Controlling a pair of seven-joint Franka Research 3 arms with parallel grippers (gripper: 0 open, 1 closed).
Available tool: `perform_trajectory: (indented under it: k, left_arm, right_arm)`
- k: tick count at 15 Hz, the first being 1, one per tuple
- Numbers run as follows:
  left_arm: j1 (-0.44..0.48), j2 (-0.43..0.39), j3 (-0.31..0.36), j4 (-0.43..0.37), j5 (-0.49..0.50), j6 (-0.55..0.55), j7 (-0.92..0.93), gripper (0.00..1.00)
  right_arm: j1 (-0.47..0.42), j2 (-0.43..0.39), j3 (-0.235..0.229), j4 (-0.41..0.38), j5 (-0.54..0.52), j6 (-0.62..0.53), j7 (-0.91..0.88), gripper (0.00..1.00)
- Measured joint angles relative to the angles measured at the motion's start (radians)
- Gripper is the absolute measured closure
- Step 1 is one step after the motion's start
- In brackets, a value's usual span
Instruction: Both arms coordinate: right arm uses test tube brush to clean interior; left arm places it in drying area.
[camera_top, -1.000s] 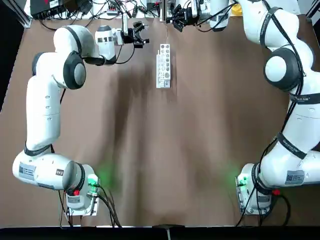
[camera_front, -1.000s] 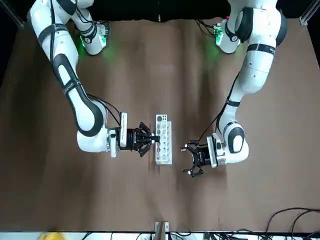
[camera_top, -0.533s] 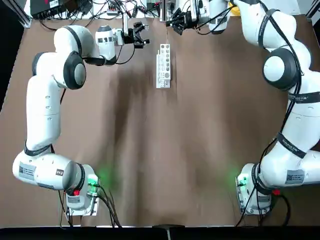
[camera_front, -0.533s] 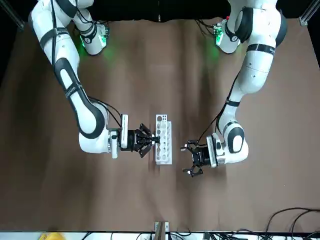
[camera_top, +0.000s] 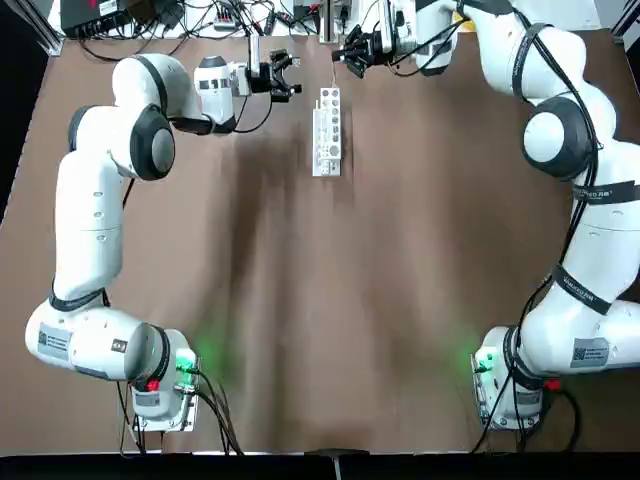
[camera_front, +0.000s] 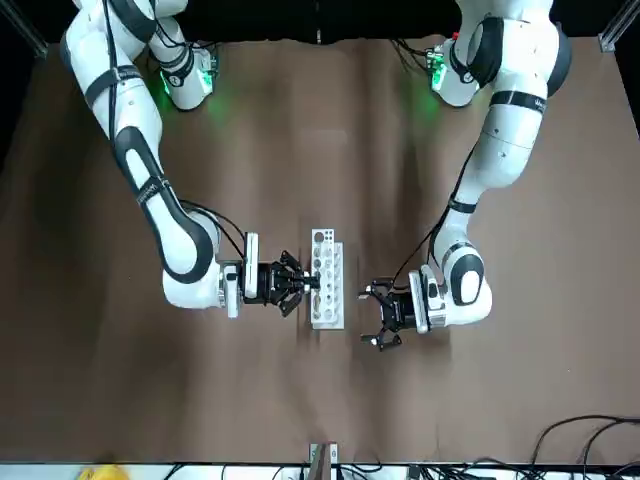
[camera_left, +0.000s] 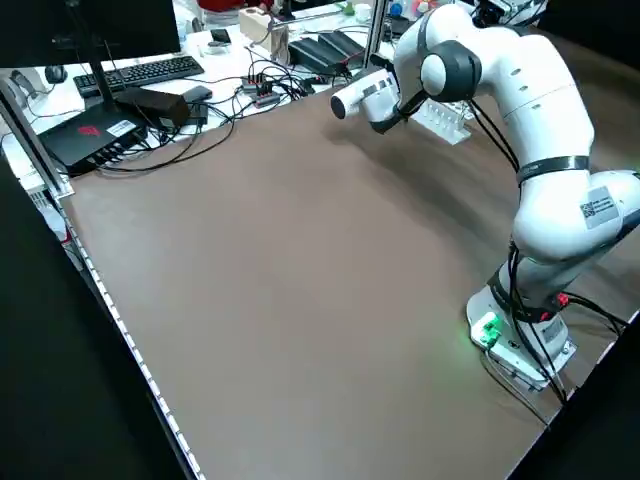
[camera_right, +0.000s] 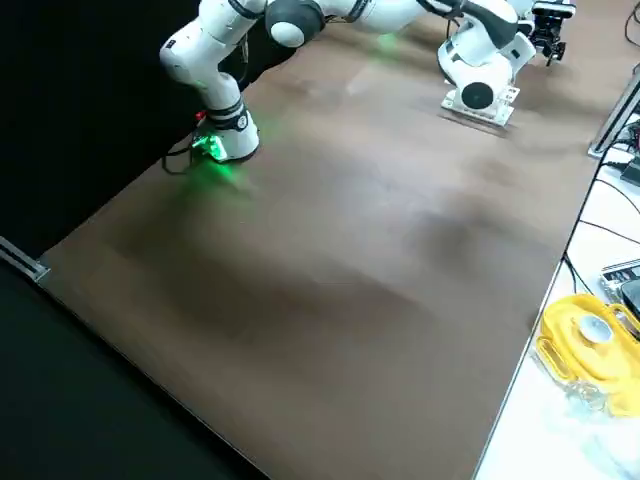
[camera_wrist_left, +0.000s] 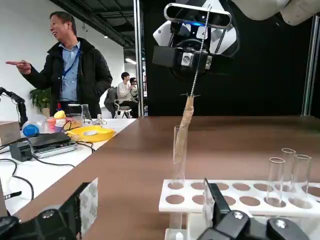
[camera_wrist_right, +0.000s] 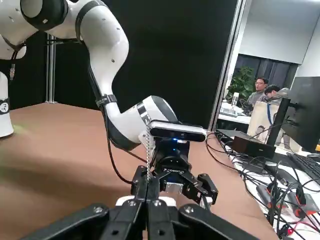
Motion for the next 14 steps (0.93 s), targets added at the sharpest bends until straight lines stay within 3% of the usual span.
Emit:
perform_trajectory:
  k: [9, 14]
  left_arm:
    - [-0.012, 0.012, -0.005, 0.0, -0.001, 0.0, 0.0, 0.01]
    - [-0.03, 0.032, -0.011, 0.003, -0.052, 0.0, 0.002, 0.01]
  right_arm:
    - [0.0, 0.013, 0.0, 0.003, 0.005, -0.002, -0.02, 0.98]
    - [0.0, 0.014, 0.0, 0.003, 0.006, 0.0, -0.033, 0.98]
